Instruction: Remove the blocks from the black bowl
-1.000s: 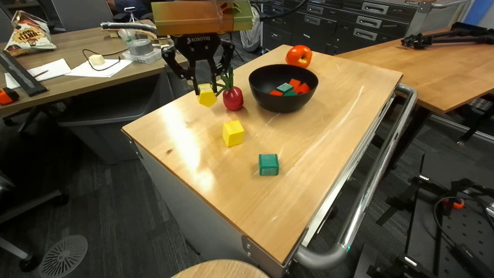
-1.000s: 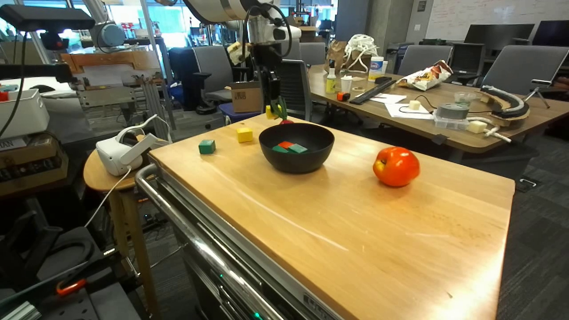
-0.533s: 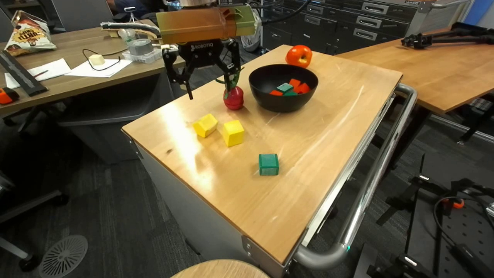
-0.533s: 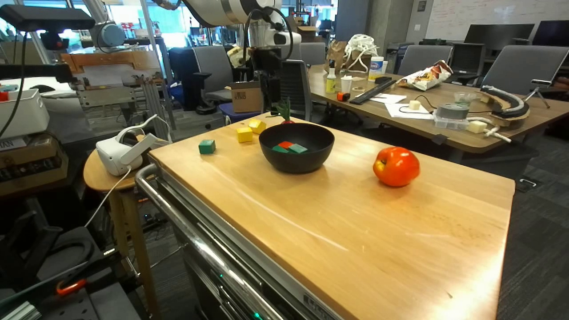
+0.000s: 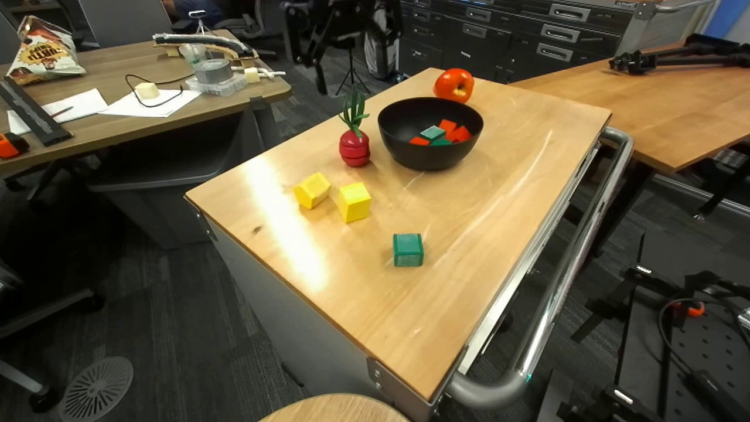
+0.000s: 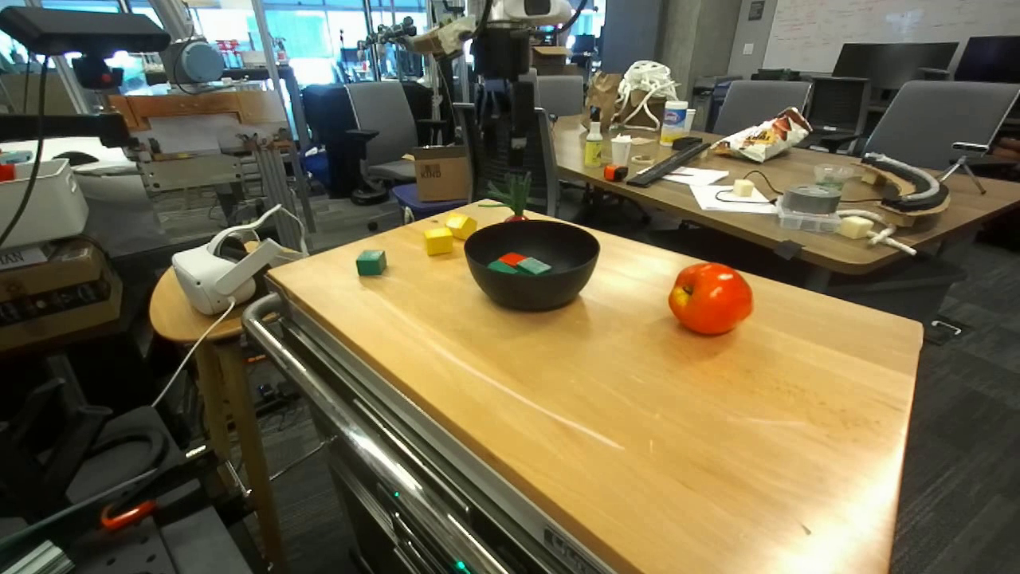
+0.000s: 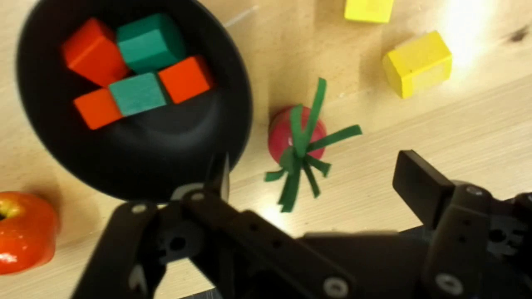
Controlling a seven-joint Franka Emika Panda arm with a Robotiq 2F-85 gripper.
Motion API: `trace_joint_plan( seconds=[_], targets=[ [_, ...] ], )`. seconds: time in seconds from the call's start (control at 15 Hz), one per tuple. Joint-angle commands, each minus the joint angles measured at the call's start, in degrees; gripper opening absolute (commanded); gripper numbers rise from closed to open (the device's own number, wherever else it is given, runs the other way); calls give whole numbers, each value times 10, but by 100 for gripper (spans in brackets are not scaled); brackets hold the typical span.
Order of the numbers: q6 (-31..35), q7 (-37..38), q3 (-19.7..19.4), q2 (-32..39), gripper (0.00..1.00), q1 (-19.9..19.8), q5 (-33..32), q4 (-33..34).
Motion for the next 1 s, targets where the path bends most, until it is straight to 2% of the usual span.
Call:
trace_joint_plan(
  seconds=[0.0,0.07,0.13,0.27,0.47,0.6,0.93],
  targets=[
    [-75,-154,3,-69,100,-54,61,-27],
    [-105,-177,-3,-71,100,-67,75,-19],
    [-75,-121,-3,-45,100,-43,46,-5],
    [-99,-161,-7,-60,100,-65,63,-7],
    [-101,-170,-6,-61,100,-68,65,-11],
    [-55,-162,-11,-68,100,-68,56,-29],
    [-40,-151,-35,-75,100,-92,71,-70]
  ],
)
